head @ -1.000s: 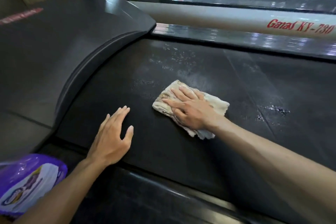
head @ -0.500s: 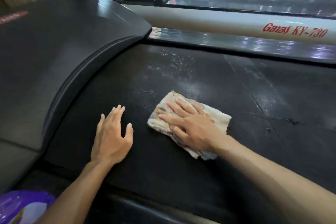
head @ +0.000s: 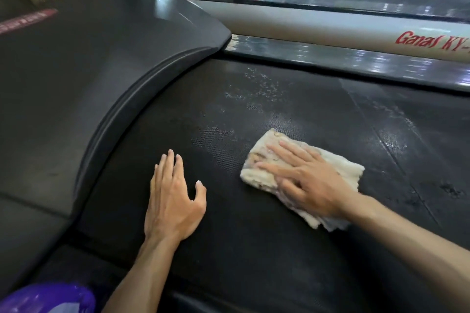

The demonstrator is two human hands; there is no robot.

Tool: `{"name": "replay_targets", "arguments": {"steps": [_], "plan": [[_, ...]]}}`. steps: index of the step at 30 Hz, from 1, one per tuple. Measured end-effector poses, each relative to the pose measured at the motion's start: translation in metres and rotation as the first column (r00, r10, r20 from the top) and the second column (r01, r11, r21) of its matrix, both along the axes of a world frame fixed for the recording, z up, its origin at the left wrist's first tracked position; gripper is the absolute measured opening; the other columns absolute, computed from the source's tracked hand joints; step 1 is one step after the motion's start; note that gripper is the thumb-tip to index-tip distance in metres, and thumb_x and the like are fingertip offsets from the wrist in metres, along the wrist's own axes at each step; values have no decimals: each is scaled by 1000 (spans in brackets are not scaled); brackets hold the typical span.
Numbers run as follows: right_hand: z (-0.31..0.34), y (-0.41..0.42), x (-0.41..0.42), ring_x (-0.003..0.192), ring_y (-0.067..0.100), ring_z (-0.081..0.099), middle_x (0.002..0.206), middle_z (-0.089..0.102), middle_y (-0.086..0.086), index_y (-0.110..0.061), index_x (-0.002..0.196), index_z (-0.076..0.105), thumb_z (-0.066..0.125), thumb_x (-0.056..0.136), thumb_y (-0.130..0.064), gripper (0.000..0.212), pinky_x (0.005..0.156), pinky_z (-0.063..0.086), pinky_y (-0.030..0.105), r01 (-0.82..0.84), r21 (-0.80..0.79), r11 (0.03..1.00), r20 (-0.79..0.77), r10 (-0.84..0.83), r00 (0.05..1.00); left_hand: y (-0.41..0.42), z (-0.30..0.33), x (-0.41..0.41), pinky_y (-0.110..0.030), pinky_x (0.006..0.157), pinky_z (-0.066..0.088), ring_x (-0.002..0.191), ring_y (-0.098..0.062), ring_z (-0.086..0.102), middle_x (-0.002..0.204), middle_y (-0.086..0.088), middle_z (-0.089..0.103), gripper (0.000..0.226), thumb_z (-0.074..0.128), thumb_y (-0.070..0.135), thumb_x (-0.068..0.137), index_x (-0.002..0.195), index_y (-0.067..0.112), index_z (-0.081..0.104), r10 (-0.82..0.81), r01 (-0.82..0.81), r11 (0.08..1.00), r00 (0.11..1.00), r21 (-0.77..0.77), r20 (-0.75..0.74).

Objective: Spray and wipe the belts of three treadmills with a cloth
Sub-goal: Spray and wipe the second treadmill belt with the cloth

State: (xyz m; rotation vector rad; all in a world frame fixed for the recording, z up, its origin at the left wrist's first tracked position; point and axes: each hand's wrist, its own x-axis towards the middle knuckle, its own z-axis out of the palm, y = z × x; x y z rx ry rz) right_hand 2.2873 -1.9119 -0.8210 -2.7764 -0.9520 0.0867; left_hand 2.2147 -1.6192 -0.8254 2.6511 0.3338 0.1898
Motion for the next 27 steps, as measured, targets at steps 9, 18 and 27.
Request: {"name": "replay_targets", "arguments": {"steps": [9, 18, 27], "plan": [[9, 50, 3, 159, 13, -4, 172, 7, -12, -58, 155, 26, 10, 95, -56, 62, 127, -4, 48, 3, -32, 999, -33, -4, 999, 0, 2, 1, -36, 127, 7, 156, -13, -2, 170, -2, 7, 77, 52, 37, 98, 161, 8, 18, 6, -6, 1000, 1000, -1, -8], [12, 55, 52, 159, 12, -7, 173, 3, -14, -62, 154, 19, 19, 103, -52, 52, 127, -2, 52, 204, -70, 977, -79, -209, 975, -1, 4, 0, -35, 127, 7, 156, -14, -2, 170, -2, 5, 77, 51, 38, 98, 161, 9, 17, 12, -12, 1000, 1000, 6, -4], [4, 6, 17, 156, 0, -10, 168, 3, -23, -79, 139, 16, 16, 96, -55, 49, 128, 2, 42, 103, -15, 995, -31, -103, 994, 0, 3, 0, -38, 128, 8, 156, -14, -4, 170, -2, 3, 78, 49, 38, 98, 162, 10, 14, 6, -6, 1000, 1000, -8, 0]]}}
